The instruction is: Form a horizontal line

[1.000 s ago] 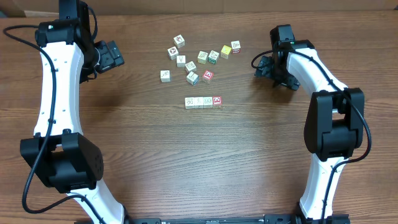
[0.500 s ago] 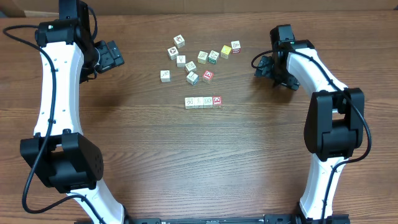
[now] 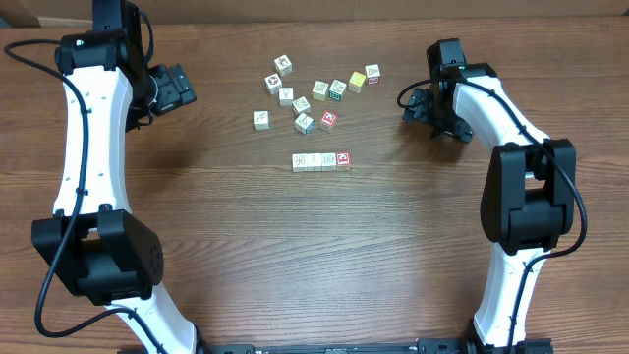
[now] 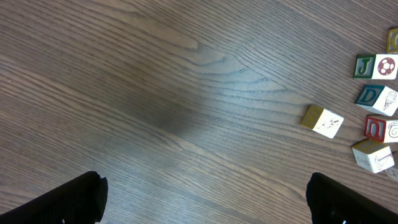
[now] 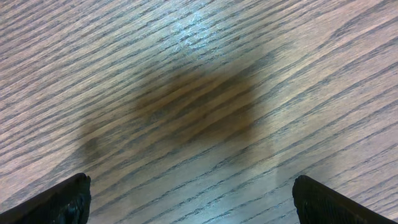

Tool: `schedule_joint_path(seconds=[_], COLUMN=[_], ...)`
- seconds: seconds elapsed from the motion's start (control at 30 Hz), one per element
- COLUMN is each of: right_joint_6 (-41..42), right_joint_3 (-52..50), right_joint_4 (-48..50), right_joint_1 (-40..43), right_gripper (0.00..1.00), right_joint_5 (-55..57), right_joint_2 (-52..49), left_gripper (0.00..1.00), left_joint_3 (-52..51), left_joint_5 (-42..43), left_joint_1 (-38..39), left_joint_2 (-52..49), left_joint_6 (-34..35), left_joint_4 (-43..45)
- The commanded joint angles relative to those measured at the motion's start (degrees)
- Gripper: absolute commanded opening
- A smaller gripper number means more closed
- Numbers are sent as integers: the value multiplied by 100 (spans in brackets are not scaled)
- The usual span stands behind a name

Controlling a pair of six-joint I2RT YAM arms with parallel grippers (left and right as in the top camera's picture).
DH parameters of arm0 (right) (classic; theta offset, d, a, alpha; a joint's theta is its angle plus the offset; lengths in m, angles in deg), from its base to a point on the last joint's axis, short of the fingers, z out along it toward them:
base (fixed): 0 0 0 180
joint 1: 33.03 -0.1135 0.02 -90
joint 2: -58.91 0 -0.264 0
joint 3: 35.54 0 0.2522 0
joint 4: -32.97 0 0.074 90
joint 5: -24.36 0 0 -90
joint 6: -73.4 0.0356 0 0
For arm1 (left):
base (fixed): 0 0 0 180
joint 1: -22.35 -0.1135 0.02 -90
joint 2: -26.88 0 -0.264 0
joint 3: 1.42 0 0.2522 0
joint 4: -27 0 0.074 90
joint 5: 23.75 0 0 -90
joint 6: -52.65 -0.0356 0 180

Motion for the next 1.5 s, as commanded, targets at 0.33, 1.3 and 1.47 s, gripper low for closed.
schedule_joint_path(seconds=[0.33, 1.3, 1.47], right_joint_6=[0, 0, 0], right_joint_3=[-24, -24, -24], right_joint_4=[31, 31, 31], right_joint_1=[2, 2, 2], right_gripper=[100, 100, 100], right_joint_5=[-17, -17, -17], right_joint_2=[203, 205, 205], left_gripper=[100, 100, 100], left_joint_3=[37, -555, -1749], left_joint_5=[22, -210, -439], left_joint_1=[236, 807, 848], left_joint_2=[1991, 3665, 3958], left_joint_6=[39, -306, -326], left_joint_4=[7, -96, 72])
